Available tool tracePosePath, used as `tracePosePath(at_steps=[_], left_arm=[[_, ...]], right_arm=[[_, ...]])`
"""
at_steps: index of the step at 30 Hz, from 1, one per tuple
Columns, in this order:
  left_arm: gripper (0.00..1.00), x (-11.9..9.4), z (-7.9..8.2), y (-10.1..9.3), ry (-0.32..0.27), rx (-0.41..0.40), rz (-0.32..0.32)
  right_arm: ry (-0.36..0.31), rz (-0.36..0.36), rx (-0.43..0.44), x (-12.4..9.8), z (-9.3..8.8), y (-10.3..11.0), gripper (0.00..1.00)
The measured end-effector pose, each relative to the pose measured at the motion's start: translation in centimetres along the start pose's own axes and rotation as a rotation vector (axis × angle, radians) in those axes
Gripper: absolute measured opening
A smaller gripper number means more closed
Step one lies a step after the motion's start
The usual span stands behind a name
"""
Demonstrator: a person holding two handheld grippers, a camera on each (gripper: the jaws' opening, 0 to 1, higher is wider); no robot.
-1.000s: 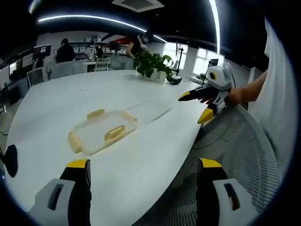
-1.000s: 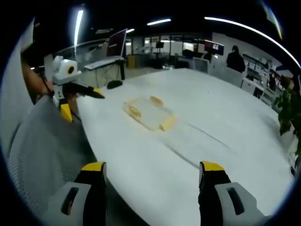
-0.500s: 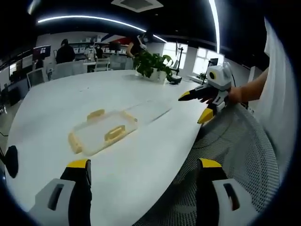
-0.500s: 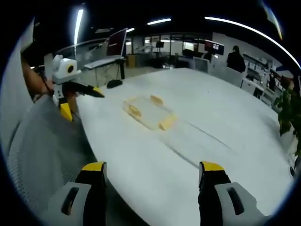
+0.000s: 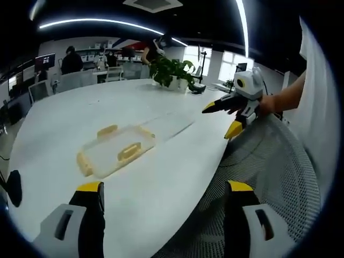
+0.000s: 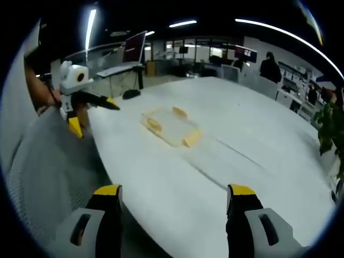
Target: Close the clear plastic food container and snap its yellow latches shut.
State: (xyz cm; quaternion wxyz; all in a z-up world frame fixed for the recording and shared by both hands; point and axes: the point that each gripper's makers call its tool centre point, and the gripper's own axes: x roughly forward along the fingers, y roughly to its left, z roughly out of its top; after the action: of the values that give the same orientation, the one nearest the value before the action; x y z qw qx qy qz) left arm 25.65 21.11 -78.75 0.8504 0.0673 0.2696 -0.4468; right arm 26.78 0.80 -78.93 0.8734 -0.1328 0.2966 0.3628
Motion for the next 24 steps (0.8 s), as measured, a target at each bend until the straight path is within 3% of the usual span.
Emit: tracePosePath(at_steps=[17,24], left_arm=[[0.93,0.05,-0.2,0.04,0.007,0.002,-0.007],[0.93,0.15,-0.4,-0.26,0.036,0.032,-0.019]], right_arm=[[0.014,-0.014,-0.023,0.04,0.0,-0.16,0.79],[0.027,-0.012,-0.04,0.07,0.03,-0.25,0.77]])
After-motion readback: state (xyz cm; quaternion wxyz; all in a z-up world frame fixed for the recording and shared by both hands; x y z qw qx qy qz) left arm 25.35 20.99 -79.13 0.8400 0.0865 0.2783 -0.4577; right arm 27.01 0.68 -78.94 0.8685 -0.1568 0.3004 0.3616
